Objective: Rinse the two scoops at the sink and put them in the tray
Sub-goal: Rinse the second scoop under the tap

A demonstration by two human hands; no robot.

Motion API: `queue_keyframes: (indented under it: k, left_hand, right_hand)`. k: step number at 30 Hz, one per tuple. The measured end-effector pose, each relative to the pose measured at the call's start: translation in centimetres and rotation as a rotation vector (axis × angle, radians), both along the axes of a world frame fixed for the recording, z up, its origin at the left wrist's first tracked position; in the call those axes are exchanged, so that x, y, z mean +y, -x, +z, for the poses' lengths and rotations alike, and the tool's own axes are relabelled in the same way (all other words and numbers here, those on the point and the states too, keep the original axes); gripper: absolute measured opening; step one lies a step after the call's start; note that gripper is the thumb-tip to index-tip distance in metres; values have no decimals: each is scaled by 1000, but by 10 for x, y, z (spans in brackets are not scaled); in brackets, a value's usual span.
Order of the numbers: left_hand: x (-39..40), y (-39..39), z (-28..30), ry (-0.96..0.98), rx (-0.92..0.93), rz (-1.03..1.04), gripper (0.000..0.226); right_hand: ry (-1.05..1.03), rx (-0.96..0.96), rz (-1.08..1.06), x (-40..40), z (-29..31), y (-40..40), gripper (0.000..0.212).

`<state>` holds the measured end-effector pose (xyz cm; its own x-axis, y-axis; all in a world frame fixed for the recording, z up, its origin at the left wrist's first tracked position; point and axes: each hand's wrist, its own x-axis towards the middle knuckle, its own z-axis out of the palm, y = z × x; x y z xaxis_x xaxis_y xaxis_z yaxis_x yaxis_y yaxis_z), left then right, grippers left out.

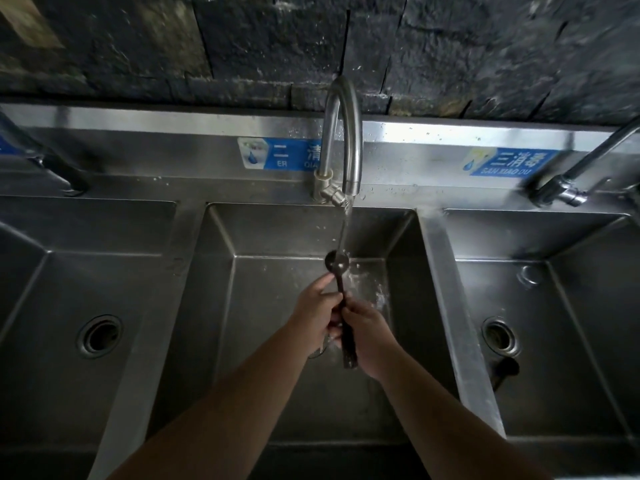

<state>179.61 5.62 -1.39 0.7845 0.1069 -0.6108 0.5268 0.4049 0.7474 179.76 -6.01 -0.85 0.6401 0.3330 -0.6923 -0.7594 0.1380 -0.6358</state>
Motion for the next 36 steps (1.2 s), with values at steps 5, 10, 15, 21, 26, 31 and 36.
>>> queue_keyframes:
  k: [5,10,15,21,26,31,36]
  left_hand:
    - [-5,27,-1,10,63,-18,43]
    - [-10,50,5,-17,114,-13,20]
    - [-4,67,14,-77,124,-49,20]
    - [4,79,26,-96,90,-120,11]
    - [7,89,31,-129,43,-205,9]
    - [-10,88,39,-173,33,-310,10]
    - [-62,68,49,-327,-22,-409,15]
  right_hand:
    - [50,30,6,-10,5,31,25]
    - [526,-274,190,-9,21,61,24]
    - [699,-416,200,-5,26,79,33]
    - [744,-380,210,-3,27,90,17]
    - [668,-319,143,-6,33,97,19]
    - [623,-291,78,-30,41,99,23]
    - [677,-330,48,-85,46,85,12]
